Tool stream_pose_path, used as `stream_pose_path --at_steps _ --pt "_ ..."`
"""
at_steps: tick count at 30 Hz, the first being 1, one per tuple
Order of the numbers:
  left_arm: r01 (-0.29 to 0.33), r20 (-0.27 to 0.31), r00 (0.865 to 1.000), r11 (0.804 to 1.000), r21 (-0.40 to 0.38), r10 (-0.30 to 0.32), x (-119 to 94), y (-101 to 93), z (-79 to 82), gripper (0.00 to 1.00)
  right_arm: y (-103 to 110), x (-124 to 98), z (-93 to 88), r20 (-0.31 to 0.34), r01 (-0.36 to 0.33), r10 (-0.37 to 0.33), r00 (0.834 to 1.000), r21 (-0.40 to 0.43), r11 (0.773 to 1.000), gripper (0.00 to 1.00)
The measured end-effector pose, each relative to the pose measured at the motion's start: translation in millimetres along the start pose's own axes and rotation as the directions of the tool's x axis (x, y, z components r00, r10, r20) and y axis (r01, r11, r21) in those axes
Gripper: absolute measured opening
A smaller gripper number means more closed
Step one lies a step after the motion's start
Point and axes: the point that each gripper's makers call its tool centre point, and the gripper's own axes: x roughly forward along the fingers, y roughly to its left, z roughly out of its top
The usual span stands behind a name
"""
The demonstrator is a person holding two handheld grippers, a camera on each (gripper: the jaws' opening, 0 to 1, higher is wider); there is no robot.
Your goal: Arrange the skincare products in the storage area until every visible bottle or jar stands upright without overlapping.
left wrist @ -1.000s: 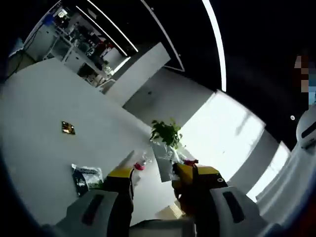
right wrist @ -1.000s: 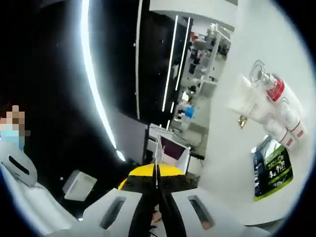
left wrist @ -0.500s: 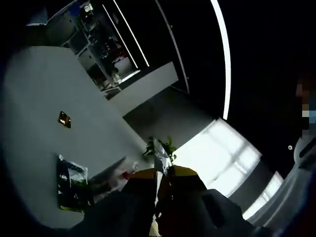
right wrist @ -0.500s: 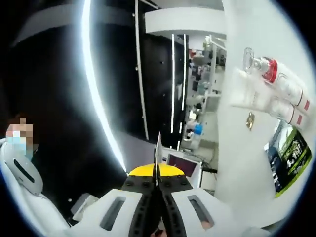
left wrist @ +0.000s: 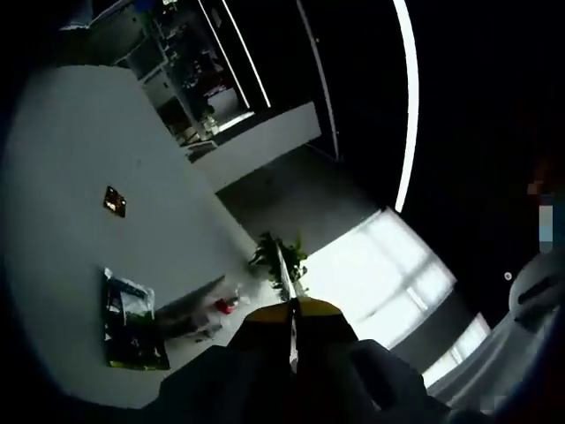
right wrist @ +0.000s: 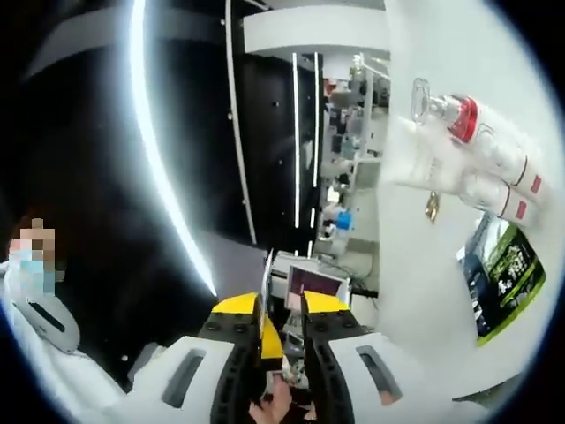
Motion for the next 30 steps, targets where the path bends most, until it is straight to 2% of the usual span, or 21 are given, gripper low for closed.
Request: stream_pose_path --at_steps 2,3,5,6,7,8,10,11,13,15,17,18,19,20,21,23,24,26,28,29,30 --pt "0.003 -0.081 0.997 1.0 0.03 0.0 -5 -0.3 0.6 0.0 2 -5 -0.8 -0.068 -0.02 0.017 0.998 -0.045 0.999 0.25" --pt "0.021 -0.134 0.991 0.999 0.043 -0.015 -7 -2.8 -2.5 0.0 3 -8 -2.3 -0.123 -0.03 0.022 0.992 -0.059 0.998 0.27" --pt "0.024 -0.229 0.973 0.994 0.106 0.001 -12 -2.4 -5.1 0.0 8 -11 -1.7 -0.182 -0.055 0.035 0.983 -0.103 0.993 0.27" --pt "0.035 -0.295 0.955 0.991 0.131 0.005 -16 -3.2 -9.3 0.0 11 -12 -1.9 -0.211 -0.069 0.042 0.977 -0.121 0.99 0.27" --pt "0.033 -0.314 0.949 0.988 0.149 0.015 -17 -2.3 -9.0 0.0 16 -12 -3.0 -0.254 -0.088 0.05 0.966 -0.141 0.986 0.27" --pt "0.048 -0.348 0.937 0.99 0.135 0.002 -19 -4.6 -11.9 0.0 18 -12 -3.2 -0.278 -0.1 0.052 0.959 -0.16 0.982 0.27" --pt "0.072 -0.385 0.923 0.989 0.13 -0.017 -20 -7.5 -12.4 0.0 21 -13 -6.3 -0.347 -0.127 0.047 0.937 -0.211 0.969 0.27" --pt "0.087 -0.41 0.911 0.989 0.117 -0.032 -21 -9.9 -14.5 0.0 21 -14 -10.9 -0.398 -0.145 0.042 0.916 -0.234 0.961 0.27" --pt "0.099 -0.46 0.887 0.991 0.096 -0.044 -23 -11.3 -19.1 0.0 21 -15 -17.2 -0.455 -0.169 0.032 0.89 -0.262 0.95 0.27" --pt "0.109 -0.525 0.85 0.991 0.084 -0.049 -27 -11.8 -27.2 0.0 26 -15 -25.6 -0.498 -0.205 0.059 0.865 -0.245 0.948 0.28" --pt "0.119 -0.565 0.824 0.988 0.096 -0.044 -28 -11.7 -33.0 0.0 30 -16 -34.7 -0.536 -0.229 0.085 0.84 -0.208 0.951 0.26" --pt "0.122 -0.595 0.803 0.989 0.087 -0.047 -30 -12.2 -37.5 0.0 31 -16 -36.9 -0.543 -0.24 0.095 0.834 -0.202 0.95 0.25" --pt "0.117 -0.596 0.802 0.99 0.081 -0.046 -29 -11.6 -38.0 0.0 32 -16 -39.5 -0.551 -0.242 0.1 0.828 -0.19 0.951 0.22" --pt "0.116 -0.61 0.79 0.991 0.062 -0.055 -30 -12.4 -40.1 0.0 32 -17 -42.1 -0.561 -0.244 0.104 0.821 -0.18 0.953 0.18" --pt "0.12 -0.617 0.784 0.991 0.05 -0.064 -31 -12.7 -40.9 0.0 31 -18 -44.9 -0.568 -0.248 0.108 0.816 -0.175 0.953 0.14" --pt "0.119 -0.628 0.775 0.992 0.041 -0.067 -32 -12.5 -42.4 0.0 30 -19 -46.6 -0.57 -0.247 0.11 0.814 -0.169 0.954 0.11" --pt "0.119 -0.64 0.765 0.993 0.028 -0.073 -33 -12.8 -44.0 0.0 29 -20 -46.8 -0.571 -0.245 0.111 0.813 -0.163 0.956 0.11" --pt "0.114 -0.641 0.764 0.993 0.026 -0.071 -33 -11.4 -43.7 0.0 29 -22 -50.4 -0.585 -0.245 0.109 0.803 -0.158 0.957 0.11" --pt "0.108 -0.65 0.756 0.994 0.011 -0.075 -34 -10.3 -44.3 0.0 28 -24 -54.0 -0.6 -0.244 0.102 0.794 -0.161 0.956 0.11" --pt "0.106 -0.651 0.756 0.994 0.011 -0.073 -33 -9.5 -44.1 0.0 27 -25 -55.0 -0.603 -0.241 0.098 0.792 -0.161 0.957 0.08" --pt "0.099 -0.658 0.749 0.995 0.003 -0.073 -34 -8.2 -44.8 0.0 25 -25 -54.8 -0.601 -0.241 0.089 0.794 -0.177 0.954 0.04"
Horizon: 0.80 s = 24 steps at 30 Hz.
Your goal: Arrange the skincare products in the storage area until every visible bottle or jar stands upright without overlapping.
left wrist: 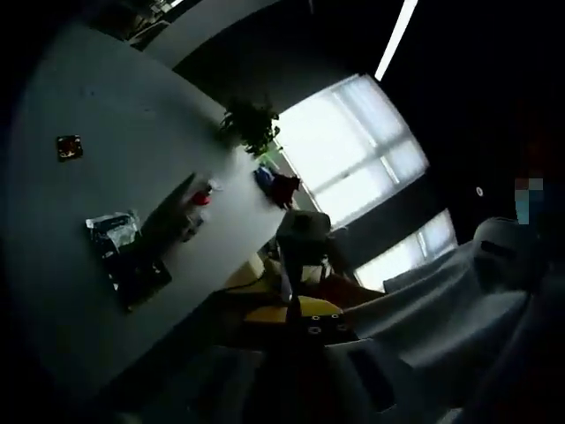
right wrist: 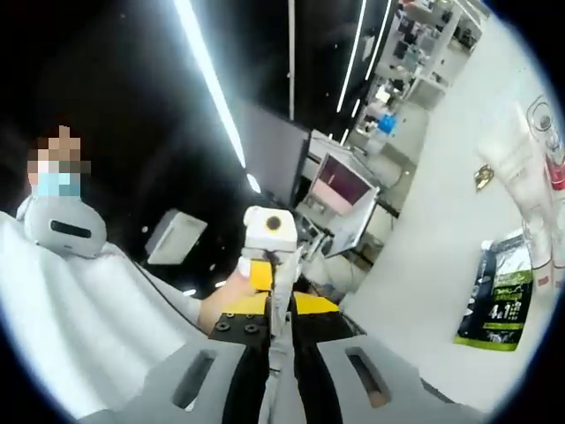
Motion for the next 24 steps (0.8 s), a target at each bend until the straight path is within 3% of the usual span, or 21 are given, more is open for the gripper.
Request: stream_pose_path --at_steps 3,6,7,11,15,17,19,20,24 --pt "0.002 -0.017 1.0 1.0 -0.016 -0.002 -1 1.9 -1.6 0.0 0 0 -1.3 -0.006 0.0 0.0 1.0 0.029 1.0 0.01" --pt "-0.012 0.002 1.0 1.0 -0.001 0.012 -1 5.5 1.2 0.0 -5 0 1.8 0.008 0.029 -0.029 1.0 -0.001 1.0 0.01" --pt "-0.019 0.042 0.999 0.999 0.05 0.017 -1 8.0 7.5 0.0 -8 -1 4.9 0.027 0.041 -0.042 0.999 0.017 0.999 0.01" --pt "-0.018 0.127 0.992 0.99 0.137 0.0 -1 6.8 17.1 0.0 -13 -2 19.2 0.124 0.068 -0.075 0.989 0.06 0.996 0.01" --pt "0.009 0.198 0.98 0.994 0.107 -0.03 4 4.0 21.3 0.1 -14 -5 32.8 0.239 0.051 -0.081 0.968 0.129 0.99 0.01" --pt "0.005 0.252 0.967 0.995 0.097 -0.029 7 5.9 23.9 0.07 -16 -7 36.7 0.291 0.044 -0.091 0.952 0.165 0.985 0.01" --pt "-0.015 0.273 0.962 0.996 0.085 -0.009 11 11.4 20.1 0.01 -18 -8 35.2 0.31 0.039 -0.098 0.946 0.189 0.981 0.01" --pt "-0.046 0.303 0.953 0.996 0.075 0.022 12 18.3 21.1 0.01 -21 -9 33.2 0.315 0.048 -0.112 0.942 0.205 0.978 0.01" --pt "-0.048 0.337 0.941 0.999 0.015 0.04 13 24.1 17.3 0.01 -27 -10 28.4 0.321 0.071 -0.143 0.936 0.227 0.971 0.01"
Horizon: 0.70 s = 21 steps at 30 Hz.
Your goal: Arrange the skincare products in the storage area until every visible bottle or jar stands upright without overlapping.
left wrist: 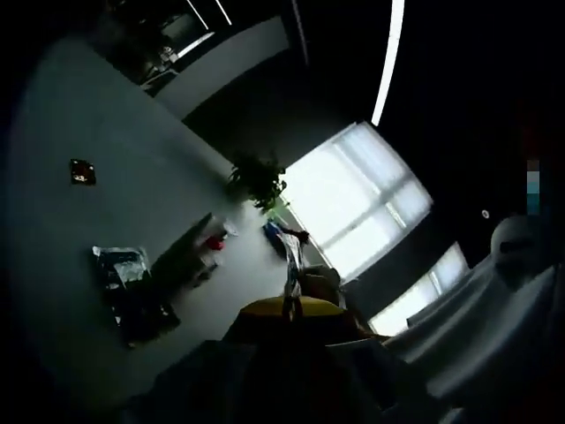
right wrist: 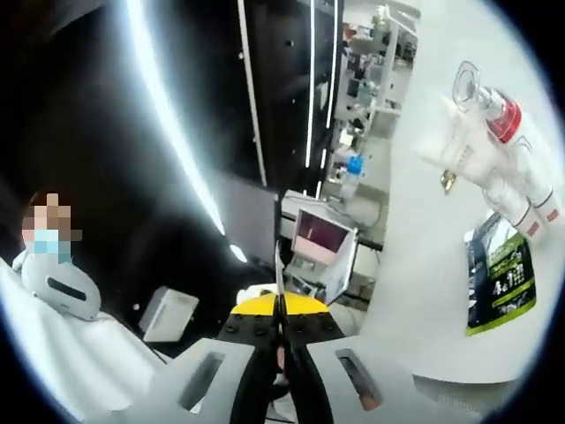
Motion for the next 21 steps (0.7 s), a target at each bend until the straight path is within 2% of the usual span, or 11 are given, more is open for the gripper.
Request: stream_pose_path --at_steps 2,3,5,8,11,16,21 --pt "-0.026 0.021 0.999 0.999 -0.023 0.026 0 4.3 -1.0 0.01 -3 0 -1.9 0.004 0.018 -0.018 1.0 0.01 1.0 0.01" --pt "-0.031 0.038 0.999 0.997 -0.07 0.034 0 5.4 -1.2 0.01 -5 0 -2.4 0.008 0.028 -0.028 1.0 0.013 1.0 0.01" --pt "-0.037 0.063 0.997 0.993 -0.109 0.044 0 8.9 -0.8 0.0 -8 0 -3.7 0.008 0.047 -0.047 0.999 0.002 0.999 0.01" --pt "-0.061 0.076 0.994 0.987 -0.148 0.073 -1 18.5 -6.1 0.0 -17 1 -7.7 -0.004 0.108 -0.109 0.994 -0.064 0.992 0.02" --pt "-0.055 0.09 0.993 0.984 -0.17 0.071 -2 21.3 -9.3 0.0 -19 0 -8.8 -0.01 0.118 -0.119 0.993 -0.083 0.99 0.04" --pt "-0.071 0.084 0.993 0.979 -0.189 0.088 -1 29.5 -13.1 0.0 -27 -2 -14.1 -0.052 0.151 -0.16 0.986 -0.137 0.979 0.2" --pt "-0.086 0.082 0.991 0.974 -0.21 0.105 -2 38.7 -16.7 0.0 -33 -4 -14.5 -0.063 0.181 -0.198 0.978 -0.209 0.961 0.3"
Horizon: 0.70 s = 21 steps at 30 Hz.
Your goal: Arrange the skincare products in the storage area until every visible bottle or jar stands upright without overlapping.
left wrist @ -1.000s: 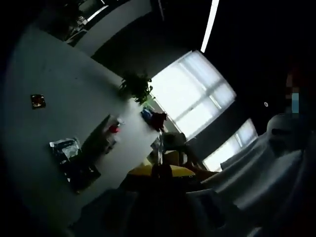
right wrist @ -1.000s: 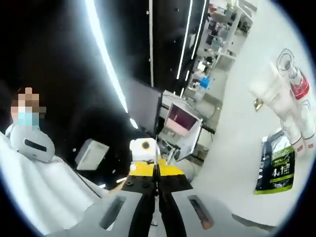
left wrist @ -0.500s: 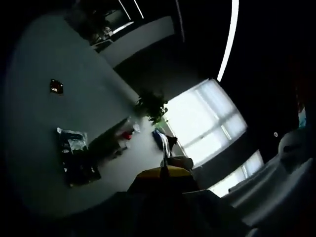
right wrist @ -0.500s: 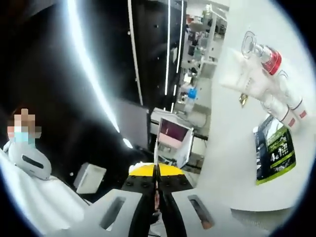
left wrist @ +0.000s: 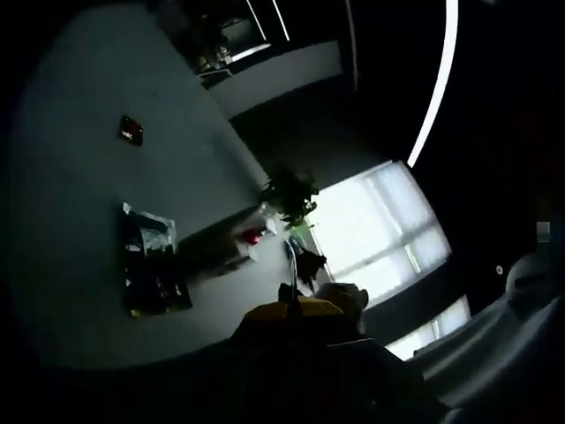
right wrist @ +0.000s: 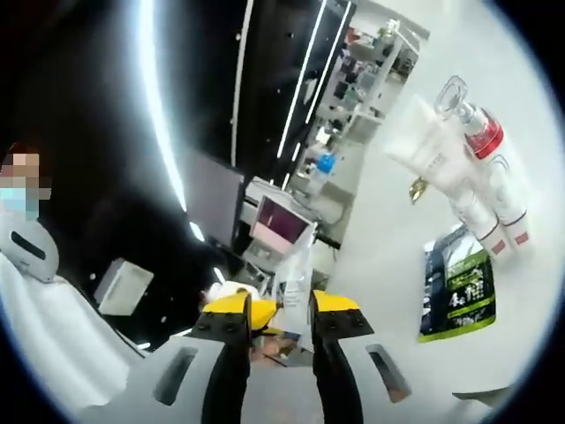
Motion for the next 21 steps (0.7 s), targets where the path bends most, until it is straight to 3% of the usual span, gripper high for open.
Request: stream_pose_path --at_steps 4,7,21 --pt "-0.016 -0.01 1.0 1.0 -0.008 0.016 0 7.2 -3.0 0.0 -5 1 -5.3 -0.034 0.028 -0.03 0.999 -0.052 0.998 0.47" --pt "-0.035 -0.016 0.999 0.999 -0.016 0.034 -1 14.9 -4.3 0.0 -12 1 -10.9 -0.068 0.053 -0.06 0.996 -0.1 0.994 0.54" --pt "-0.156 -0.025 0.988 0.985 -0.072 0.155 -6 65.4 -7.8 0.0 -38 -9 -19.5 -0.126 0.141 -0.165 0.978 -0.181 0.973 0.75"
